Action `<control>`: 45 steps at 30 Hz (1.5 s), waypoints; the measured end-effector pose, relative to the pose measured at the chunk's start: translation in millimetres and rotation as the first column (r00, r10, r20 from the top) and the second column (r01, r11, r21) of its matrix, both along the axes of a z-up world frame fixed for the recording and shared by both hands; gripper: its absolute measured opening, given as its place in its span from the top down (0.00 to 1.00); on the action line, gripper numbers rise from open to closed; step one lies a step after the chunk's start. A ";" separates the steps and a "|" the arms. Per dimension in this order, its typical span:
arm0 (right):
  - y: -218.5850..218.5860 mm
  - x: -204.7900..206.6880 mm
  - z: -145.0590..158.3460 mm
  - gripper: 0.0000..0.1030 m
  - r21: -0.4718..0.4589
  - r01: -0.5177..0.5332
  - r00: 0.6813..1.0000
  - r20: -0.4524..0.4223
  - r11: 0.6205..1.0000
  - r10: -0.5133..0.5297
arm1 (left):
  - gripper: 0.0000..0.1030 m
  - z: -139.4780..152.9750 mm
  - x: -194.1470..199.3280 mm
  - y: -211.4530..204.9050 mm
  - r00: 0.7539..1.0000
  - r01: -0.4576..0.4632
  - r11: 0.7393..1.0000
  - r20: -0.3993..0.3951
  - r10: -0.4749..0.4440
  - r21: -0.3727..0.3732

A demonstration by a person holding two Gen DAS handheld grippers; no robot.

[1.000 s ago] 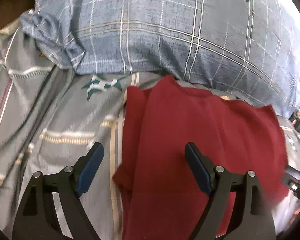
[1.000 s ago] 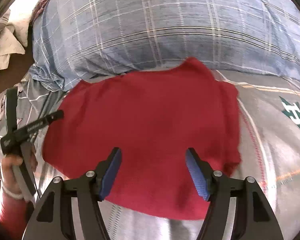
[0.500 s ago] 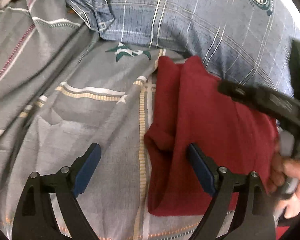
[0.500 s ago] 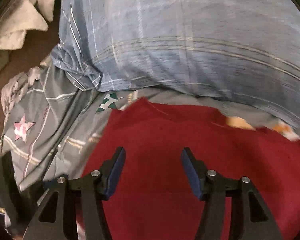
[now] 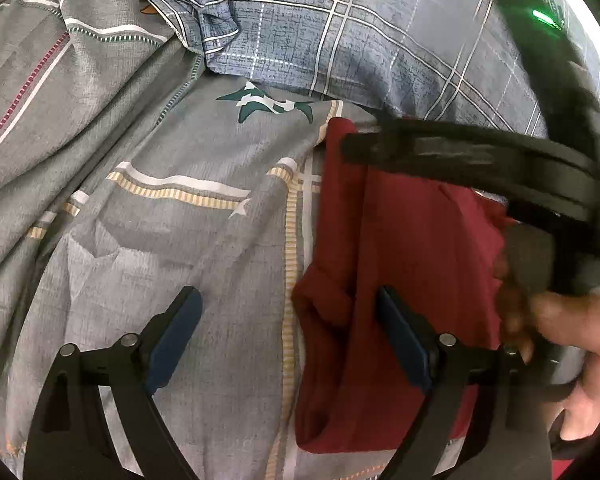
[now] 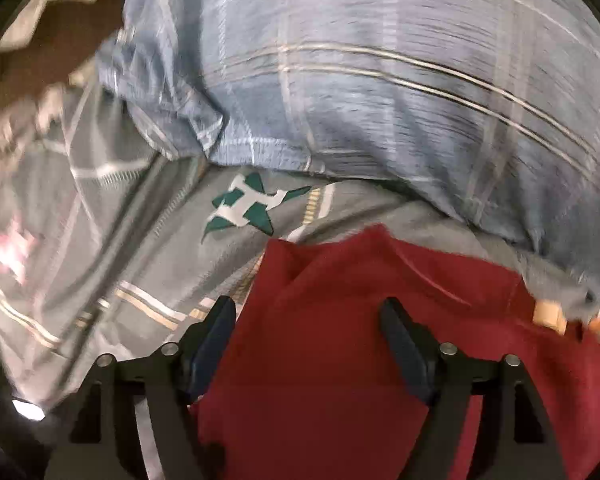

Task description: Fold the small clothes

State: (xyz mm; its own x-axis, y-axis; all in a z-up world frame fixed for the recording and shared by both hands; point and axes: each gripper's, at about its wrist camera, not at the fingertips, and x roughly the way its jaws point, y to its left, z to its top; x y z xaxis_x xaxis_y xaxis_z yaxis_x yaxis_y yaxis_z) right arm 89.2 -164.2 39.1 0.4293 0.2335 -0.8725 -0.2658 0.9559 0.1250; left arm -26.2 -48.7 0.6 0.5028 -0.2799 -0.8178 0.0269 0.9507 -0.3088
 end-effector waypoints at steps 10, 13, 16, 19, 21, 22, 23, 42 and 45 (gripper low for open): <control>-24.4 -3.6 -0.1 0.80 0.131 0.044 0.997 0.051 0.990 -0.051 | 0.13 1.7 7.2 -2.6 1.000 0.010 1.000 0.021 -0.010 -0.005; -45.7 -12.7 11.5 0.83 0.211 0.063 0.995 0.062 0.975 -0.077 | 0.13 2.0 7.0 -6.2 0.999 0.016 1.000 0.046 -0.015 -0.019; -51.2 -16.5 16.4 0.83 0.219 0.062 0.995 0.065 0.974 -0.078 | 0.18 2.8 5.9 -11.7 0.997 0.044 0.999 0.060 -0.042 -0.024; -56.6 -23.1 19.2 0.83 0.218 0.060 0.995 0.059 0.974 -0.075 | 0.58 2.8 7.3 -17.9 0.995 0.094 0.995 0.047 -0.092 -0.046; -56.1 -25.3 21.1 0.83 0.211 0.055 0.996 0.057 0.976 -0.068 | 0.59 5.1 5.9 -21.6 0.993 0.107 0.994 0.057 -0.105 -0.034; -55.5 -25.3 21.3 0.83 0.205 0.054 0.996 0.060 0.977 -0.067 | 0.60 5.8 4.9 -23.6 0.992 0.113 0.994 0.066 -0.112 -0.013; -54.3 -23.8 21.0 0.83 0.201 0.054 0.996 0.060 0.978 -0.067 | 0.61 6.1 4.4 -24.9 0.991 0.115 0.993 0.070 -0.115 -0.001; -37.6 -28.5 36.6 0.24 0.161 0.085 0.996 0.020 0.983 -0.089 | 0.78 19.5 -7.6 -21.2 0.987 0.120 0.992 0.108 -0.116 -0.029; -19.3 -19.1 25.4 0.20 0.107 0.063 0.998 -0.017 0.992 -0.062 | 0.78 18.7 -6.5 -21.0 0.988 0.120 0.992 0.105 -0.117 -0.029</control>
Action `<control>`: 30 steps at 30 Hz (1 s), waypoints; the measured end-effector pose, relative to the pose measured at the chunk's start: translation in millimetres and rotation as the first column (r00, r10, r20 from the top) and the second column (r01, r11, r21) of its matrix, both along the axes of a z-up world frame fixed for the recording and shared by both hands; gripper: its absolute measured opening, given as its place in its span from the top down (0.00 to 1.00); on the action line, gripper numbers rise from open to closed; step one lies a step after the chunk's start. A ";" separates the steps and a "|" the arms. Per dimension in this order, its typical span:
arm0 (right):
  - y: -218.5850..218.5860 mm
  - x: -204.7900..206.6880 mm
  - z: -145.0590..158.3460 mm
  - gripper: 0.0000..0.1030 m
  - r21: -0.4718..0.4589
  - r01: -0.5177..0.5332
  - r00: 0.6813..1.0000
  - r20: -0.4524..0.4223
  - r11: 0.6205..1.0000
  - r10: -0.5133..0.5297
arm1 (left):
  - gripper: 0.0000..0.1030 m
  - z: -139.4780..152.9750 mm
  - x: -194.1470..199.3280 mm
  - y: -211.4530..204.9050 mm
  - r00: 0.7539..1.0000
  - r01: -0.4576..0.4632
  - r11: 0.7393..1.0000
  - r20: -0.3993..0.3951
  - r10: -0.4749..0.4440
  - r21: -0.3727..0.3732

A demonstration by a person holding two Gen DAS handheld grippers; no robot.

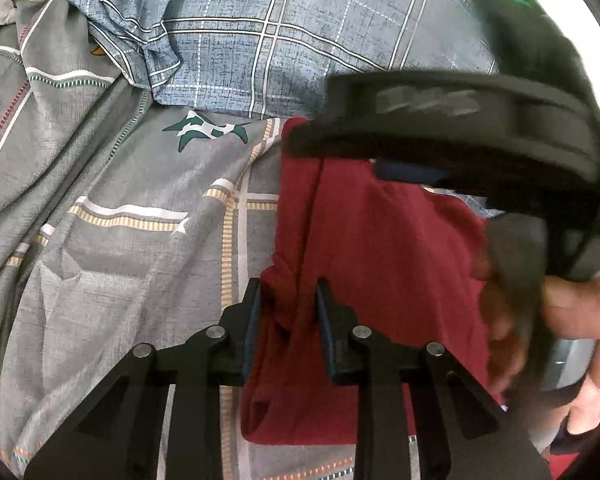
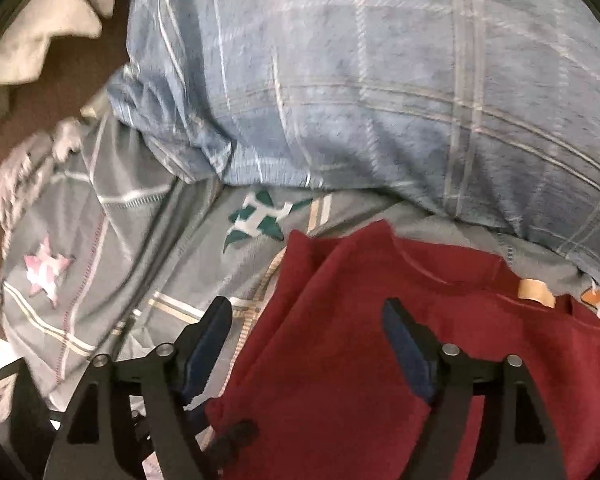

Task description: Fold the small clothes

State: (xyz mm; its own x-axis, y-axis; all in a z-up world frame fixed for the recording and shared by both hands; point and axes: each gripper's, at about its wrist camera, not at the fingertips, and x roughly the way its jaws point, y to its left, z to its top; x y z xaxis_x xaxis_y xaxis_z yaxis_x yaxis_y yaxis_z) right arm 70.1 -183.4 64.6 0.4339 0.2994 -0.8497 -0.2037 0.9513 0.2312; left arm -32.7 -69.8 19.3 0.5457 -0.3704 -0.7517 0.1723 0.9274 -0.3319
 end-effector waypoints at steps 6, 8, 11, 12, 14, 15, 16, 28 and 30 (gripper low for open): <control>29.0 14.6 -32.6 0.20 -0.135 -0.053 0.998 -0.052 0.989 0.046 | 0.78 -0.8 1.0 0.3 1.000 0.004 1.000 -0.005 -0.004 -0.003; 28.7 13.8 -37.6 0.38 -0.185 -0.049 0.999 -0.027 0.982 0.045 | 0.77 -1.9 3.0 2.5 1.000 0.009 1.000 -0.014 -0.010 -0.012; 7.6 10.3 -31.5 0.64 -0.102 -0.042 0.999 0.004 0.994 0.042 | 0.54 -2.0 4.5 8.7 0.999 0.018 0.999 -0.033 -0.020 -0.036; -1.1 9.0 -28.0 0.73 -0.054 -0.036 0.999 0.006 0.998 0.036 | 0.39 -1.7 4.1 10.8 0.999 0.016 0.999 -0.036 -0.017 -0.034; -20.2 4.8 -21.7 0.78 0.032 -0.011 1.000 0.016 0.999 0.010 | 0.31 -0.3 1.8 14.8 1.000 -0.001 1.000 -0.023 0.000 -0.028; -27.2 3.2 -20.2 0.79 0.062 -0.004 1.000 0.016 0.998 0.003 | 0.31 -0.1 2.1 14.8 1.000 -0.002 1.000 -0.022 0.001 -0.030; -31.1 2.8 -19.7 0.80 0.081 0.000 1.000 0.011 0.997 -0.001 | 0.30 -0.4 3.1 14.0 1.000 0.000 1.000 -0.022 -0.001 -0.029; -34.8 -1.9 -20.3 0.81 0.126 -0.005 1.000 0.014 0.992 0.003 | 0.82 -1.1 -0.3 -7.6 0.997 0.076 0.997 -0.010 -0.076 -0.034; -45.0 -7.4 -17.8 0.82 0.185 0.012 1.000 0.024 0.983 -0.016 | 0.83 8.1 -6.1 -7.8 0.996 0.090 0.995 0.020 -0.090 -0.045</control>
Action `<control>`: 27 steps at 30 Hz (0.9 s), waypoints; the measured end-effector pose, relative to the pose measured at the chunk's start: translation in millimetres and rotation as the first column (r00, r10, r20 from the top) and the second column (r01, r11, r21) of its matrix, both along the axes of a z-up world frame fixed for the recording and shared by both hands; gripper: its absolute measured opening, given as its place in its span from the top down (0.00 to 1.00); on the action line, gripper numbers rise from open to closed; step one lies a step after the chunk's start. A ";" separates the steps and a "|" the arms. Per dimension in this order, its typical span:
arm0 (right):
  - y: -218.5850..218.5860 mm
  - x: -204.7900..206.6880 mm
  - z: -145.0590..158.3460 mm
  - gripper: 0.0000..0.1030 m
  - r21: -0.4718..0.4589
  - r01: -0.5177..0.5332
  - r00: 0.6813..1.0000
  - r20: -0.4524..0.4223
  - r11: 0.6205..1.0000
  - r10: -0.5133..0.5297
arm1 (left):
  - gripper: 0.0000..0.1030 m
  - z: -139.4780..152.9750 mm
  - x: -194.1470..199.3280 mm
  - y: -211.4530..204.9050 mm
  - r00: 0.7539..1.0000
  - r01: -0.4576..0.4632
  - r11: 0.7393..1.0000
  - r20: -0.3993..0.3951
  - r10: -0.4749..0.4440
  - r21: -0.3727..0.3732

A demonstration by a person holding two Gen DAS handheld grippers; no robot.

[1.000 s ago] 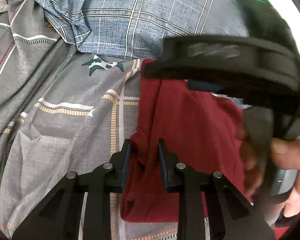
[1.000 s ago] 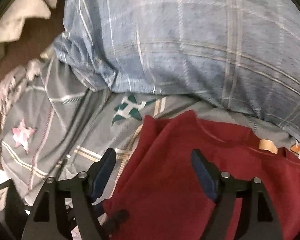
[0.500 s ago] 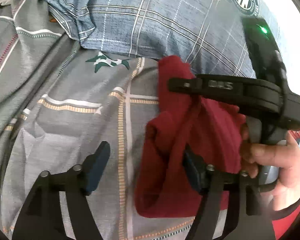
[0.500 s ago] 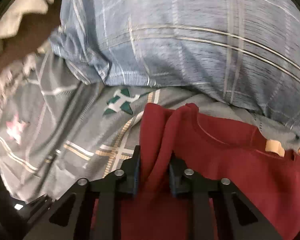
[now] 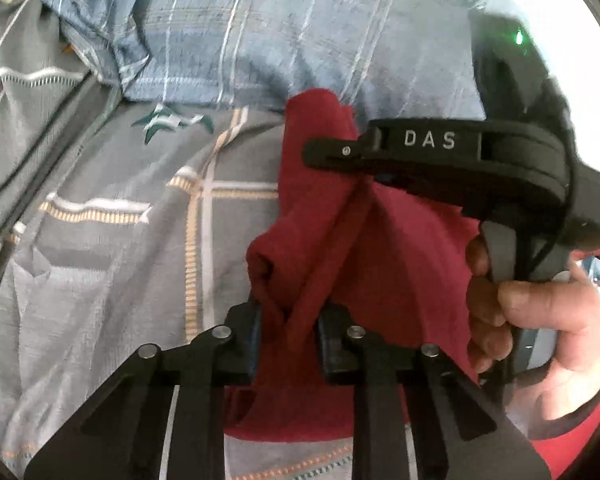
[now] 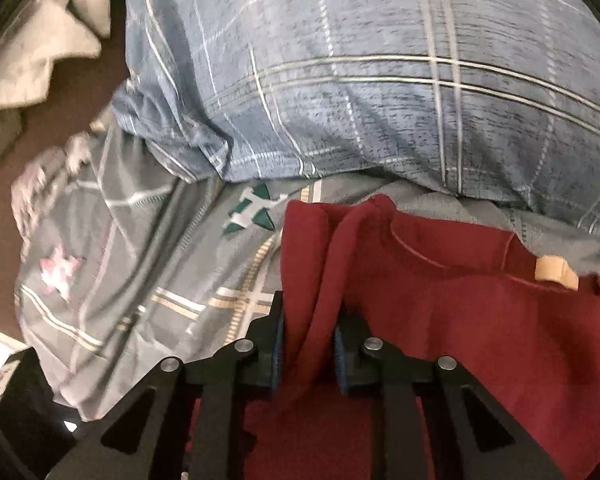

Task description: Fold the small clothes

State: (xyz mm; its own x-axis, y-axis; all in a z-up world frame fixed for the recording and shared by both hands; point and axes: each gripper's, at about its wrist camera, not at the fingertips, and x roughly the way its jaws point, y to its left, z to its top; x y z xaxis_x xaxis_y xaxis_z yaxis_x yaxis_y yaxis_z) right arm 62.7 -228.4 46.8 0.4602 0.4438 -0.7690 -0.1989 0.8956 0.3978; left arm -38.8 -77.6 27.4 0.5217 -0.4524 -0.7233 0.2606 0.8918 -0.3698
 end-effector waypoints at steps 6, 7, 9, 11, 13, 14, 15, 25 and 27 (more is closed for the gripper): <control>-43.9 -26.0 39.5 0.83 0.126 0.032 0.997 0.061 0.992 -0.040 | 0.84 59.5 -32.8 -25.7 0.990 0.082 0.996 0.119 -0.077 -0.034; -55.8 -33.8 52.2 0.83 0.130 0.037 0.995 0.082 0.991 -0.048 | 0.84 67.6 -38.6 -34.5 0.985 0.105 0.994 0.142 -0.100 -0.027; -78.6 -47.2 71.9 0.84 0.132 0.050 0.992 0.112 0.990 -0.065 | 0.84 84.9 -52.2 -64.3 0.970 0.163 0.987 0.182 -0.161 0.003; -104.7 -62.2 88.1 0.84 0.131 0.074 0.987 0.136 0.989 -0.092 | 0.84 98.2 -64.7 -100.7 0.950 0.228 0.973 0.214 -0.229 0.032; -131.0 -77.3 97.8 0.85 0.119 0.113 0.979 0.155 0.987 -0.130 | 0.84 104.0 -73.4 -132.5 0.931 0.282 0.958 0.227 -0.287 0.053; -147.6 -86.2 100.3 0.85 0.114 0.139 0.975 0.160 0.984 -0.156 | 0.84 104.6 -76.9 -147.9 0.922 0.308 0.950 0.227 -0.313 0.058; -166.1 -95.9 100.2 0.85 0.114 0.170 0.969 0.161 0.979 -0.187 | 0.85 103.2 -81.1 -167.8 0.911 0.341 0.938 0.223 -0.346 0.060; -277.5 -140.6 5.8 0.86 0.072 0.442 0.897 -0.010 0.894 -0.442 | 0.80 32.1 -89.1 -270.7 0.872 0.486 0.870 0.029 -0.489 0.081; -282.2 -143.8 -8.3 0.85 0.106 0.460 0.887 -0.027 0.881 -0.460 | 0.68 36.5 -93.0 -260.8 0.858 0.510 0.857 0.023 -0.512 0.069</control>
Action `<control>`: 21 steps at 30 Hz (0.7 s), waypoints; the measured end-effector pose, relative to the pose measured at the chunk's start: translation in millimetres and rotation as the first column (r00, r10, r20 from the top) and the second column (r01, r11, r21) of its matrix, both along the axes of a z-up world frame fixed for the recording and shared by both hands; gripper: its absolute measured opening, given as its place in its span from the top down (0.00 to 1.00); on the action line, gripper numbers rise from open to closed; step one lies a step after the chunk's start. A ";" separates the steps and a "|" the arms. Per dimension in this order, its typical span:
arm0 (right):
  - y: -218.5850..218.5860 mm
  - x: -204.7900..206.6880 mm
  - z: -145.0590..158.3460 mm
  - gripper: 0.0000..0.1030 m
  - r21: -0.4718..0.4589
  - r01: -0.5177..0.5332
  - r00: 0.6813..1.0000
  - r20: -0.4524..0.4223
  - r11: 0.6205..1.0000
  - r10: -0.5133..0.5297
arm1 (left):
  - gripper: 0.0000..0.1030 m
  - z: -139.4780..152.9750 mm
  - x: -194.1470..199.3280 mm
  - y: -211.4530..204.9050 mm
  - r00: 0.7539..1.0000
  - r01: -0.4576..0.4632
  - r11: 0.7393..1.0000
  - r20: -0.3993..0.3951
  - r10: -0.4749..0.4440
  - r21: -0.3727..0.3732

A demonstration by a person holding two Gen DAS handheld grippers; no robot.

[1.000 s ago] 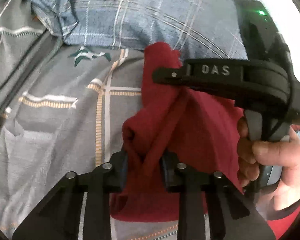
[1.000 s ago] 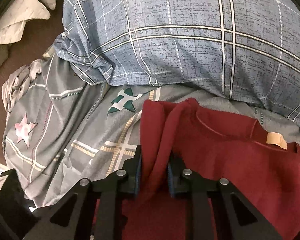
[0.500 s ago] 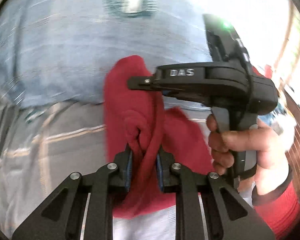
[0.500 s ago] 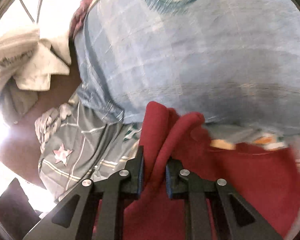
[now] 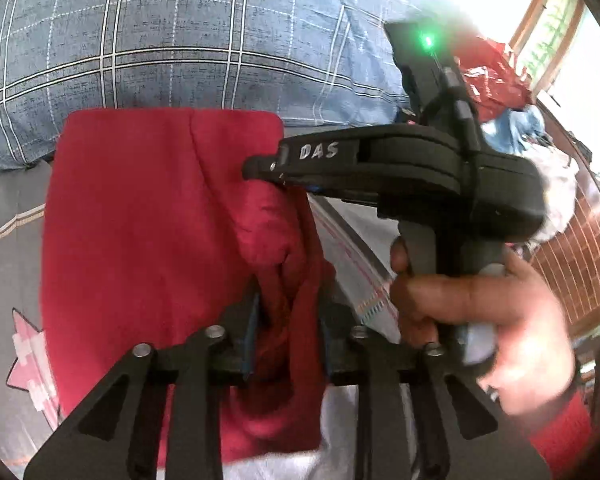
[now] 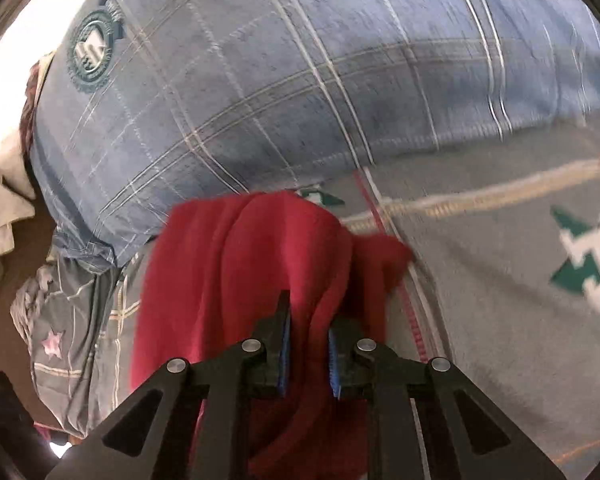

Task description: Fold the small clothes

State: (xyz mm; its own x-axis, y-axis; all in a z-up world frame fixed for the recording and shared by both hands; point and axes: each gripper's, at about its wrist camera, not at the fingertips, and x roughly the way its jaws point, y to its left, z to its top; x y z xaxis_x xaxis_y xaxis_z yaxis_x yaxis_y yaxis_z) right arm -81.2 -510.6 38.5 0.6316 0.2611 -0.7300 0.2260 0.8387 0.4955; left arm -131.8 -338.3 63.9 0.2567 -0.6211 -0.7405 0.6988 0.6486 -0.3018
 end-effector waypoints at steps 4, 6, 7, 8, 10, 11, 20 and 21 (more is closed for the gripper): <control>-7.0 -21.1 14.9 0.61 0.037 0.059 0.998 0.024 0.998 -0.060 | 0.40 34.2 -21.4 56.9 0.998 -0.012 0.999 0.057 0.015 -0.053; -4.7 -37.9 29.3 0.50 0.040 0.055 0.996 0.068 0.998 -0.058 | 0.36 46.0 -23.1 84.9 0.990 -0.056 0.997 0.129 0.062 -0.048; -1.1 -46.5 35.2 0.42 0.032 0.055 0.995 0.078 0.998 -0.057 | 0.36 44.5 -19.2 94.9 0.982 -0.092 0.995 0.164 0.095 -0.024; 6.2 -54.0 40.1 0.40 0.014 0.049 0.995 0.081 0.999 -0.050 | 0.36 43.3 -17.3 102.9 0.973 -0.129 0.992 0.194 0.127 0.000; 19.4 -63.1 44.8 0.40 -0.015 0.016 0.996 0.088 1.000 -0.015 | 0.36 33.6 -9.7 112.9 0.961 -0.193 0.980 0.210 0.179 0.045; 32.4 -66.6 46.9 0.40 -0.035 -0.009 0.995 0.096 0.999 0.012 | 0.36 27.4 -6.3 116.4 0.960 -0.217 0.974 0.194 0.202 0.060; 62.6 -86.9 7.9 0.65 -0.247 -0.080 0.996 -0.066 0.966 0.065 | 0.36 -24.4 -3.9 104.8 0.970 -0.213 0.965 0.151 0.191 0.151; 61.9 -91.5 14.1 0.64 -0.248 -0.070 0.997 -0.055 0.966 0.058 | 0.36 -23.0 -5.8 105.2 0.968 -0.214 0.966 0.161 0.191 0.145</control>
State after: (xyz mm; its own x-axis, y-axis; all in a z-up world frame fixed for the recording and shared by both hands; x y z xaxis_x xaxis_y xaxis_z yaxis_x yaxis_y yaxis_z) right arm -172.7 -448.7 52.5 0.5833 0.1060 -0.8053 0.1854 0.9479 0.2591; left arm -137.5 -233.1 40.9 0.4763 -0.4218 -0.7715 0.5762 0.8125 -0.0886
